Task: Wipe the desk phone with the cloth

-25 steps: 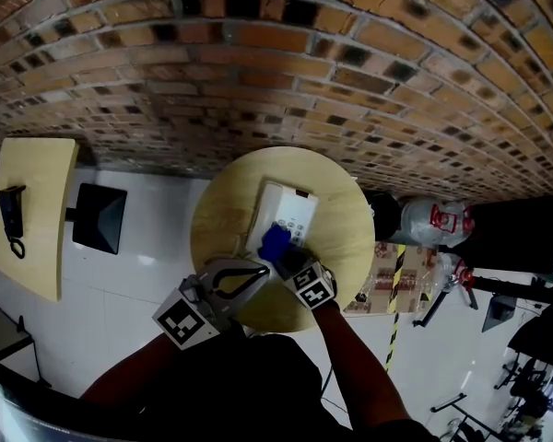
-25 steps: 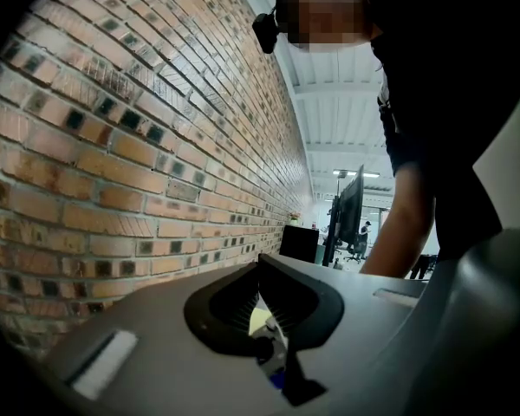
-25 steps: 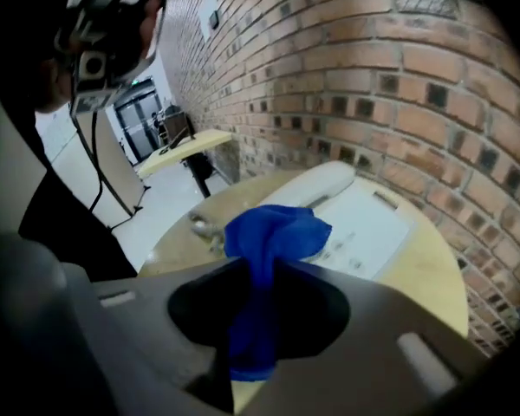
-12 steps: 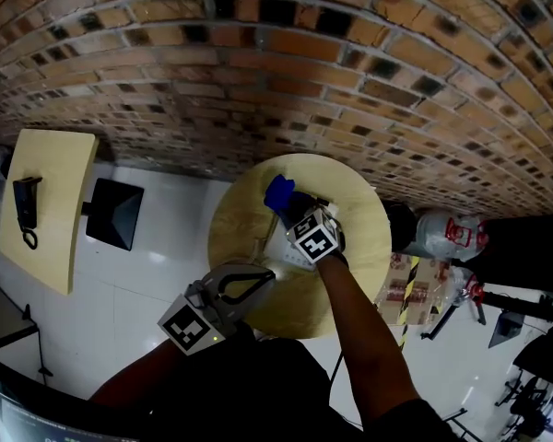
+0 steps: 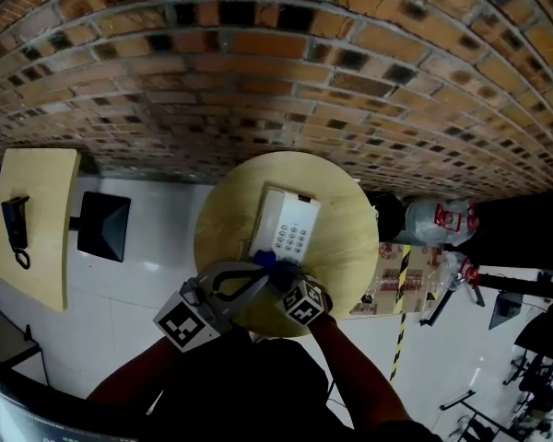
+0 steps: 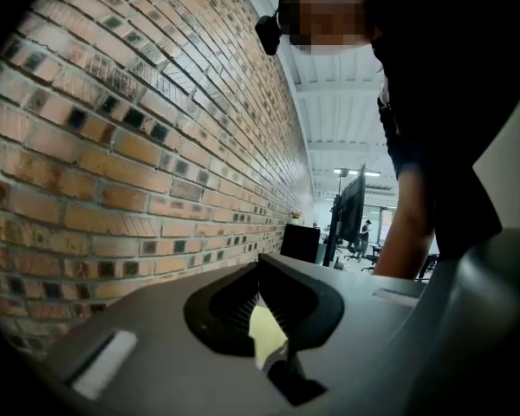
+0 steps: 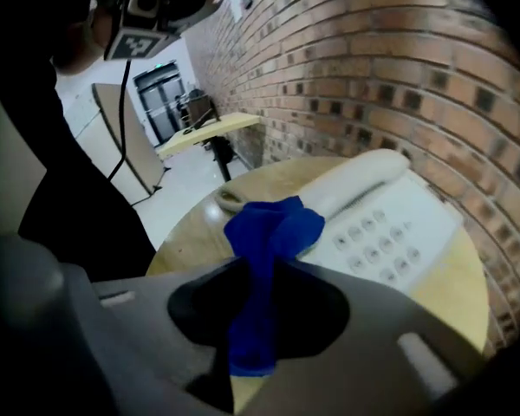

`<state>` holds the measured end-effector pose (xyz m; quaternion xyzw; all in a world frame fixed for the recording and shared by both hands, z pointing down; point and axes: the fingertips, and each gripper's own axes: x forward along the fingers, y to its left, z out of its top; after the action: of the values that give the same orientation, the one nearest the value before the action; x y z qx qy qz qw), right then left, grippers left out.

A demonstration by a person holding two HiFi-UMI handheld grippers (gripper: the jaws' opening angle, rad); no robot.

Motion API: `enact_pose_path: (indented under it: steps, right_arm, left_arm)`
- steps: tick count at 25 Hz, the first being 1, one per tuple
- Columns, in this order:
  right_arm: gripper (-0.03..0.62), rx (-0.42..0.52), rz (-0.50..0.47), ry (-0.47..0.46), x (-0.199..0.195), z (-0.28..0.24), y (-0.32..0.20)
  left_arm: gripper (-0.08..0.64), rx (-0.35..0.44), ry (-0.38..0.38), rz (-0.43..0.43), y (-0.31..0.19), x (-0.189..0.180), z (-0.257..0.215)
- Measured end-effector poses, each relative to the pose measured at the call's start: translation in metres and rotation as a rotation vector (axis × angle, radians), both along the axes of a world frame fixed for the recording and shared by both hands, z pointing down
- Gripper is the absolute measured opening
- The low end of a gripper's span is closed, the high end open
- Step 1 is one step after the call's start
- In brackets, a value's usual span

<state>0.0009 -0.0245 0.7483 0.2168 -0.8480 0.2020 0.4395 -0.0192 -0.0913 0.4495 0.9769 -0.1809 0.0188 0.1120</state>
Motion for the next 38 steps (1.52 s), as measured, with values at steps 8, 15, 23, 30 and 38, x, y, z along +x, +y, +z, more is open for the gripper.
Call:
enact_pose_path:
  steps: [8, 15, 23, 30, 38]
  right_arm:
    - [0.086, 0.038, 0.482, 0.056, 0.179, -0.004, -0.062]
    - [0.103, -0.099, 0.723, 0.060, 0.237, 0.052, -0.062]
    - [0.434, -0.050, 0.700, 0.014, 0.223, 0.035, -0.078]
    - [0.431, 0.264, 0.669, -0.228, 0.191, -0.112, -0.062]
    - [0.081, 0.599, 0.425, -0.609, 0.107, -0.329, 0.064]
  left_arm:
    - [-0.012, -0.023, -0.006, 0.053, 0.010, 0.024, 0.001]
    - [-0.012, 0.024, -0.044, 0.090, 0.020, 0.024, 0.005]
    - [-0.012, 0.019, -0.041, 0.100, 0.024, 0.022, 0.003]
    - [-0.012, 0.003, -0.002, 0.065, 0.051, 0.026, -0.013]
    - [-0.012, 0.086, 0.035, 0.017, 0.146, 0.036, -0.059]
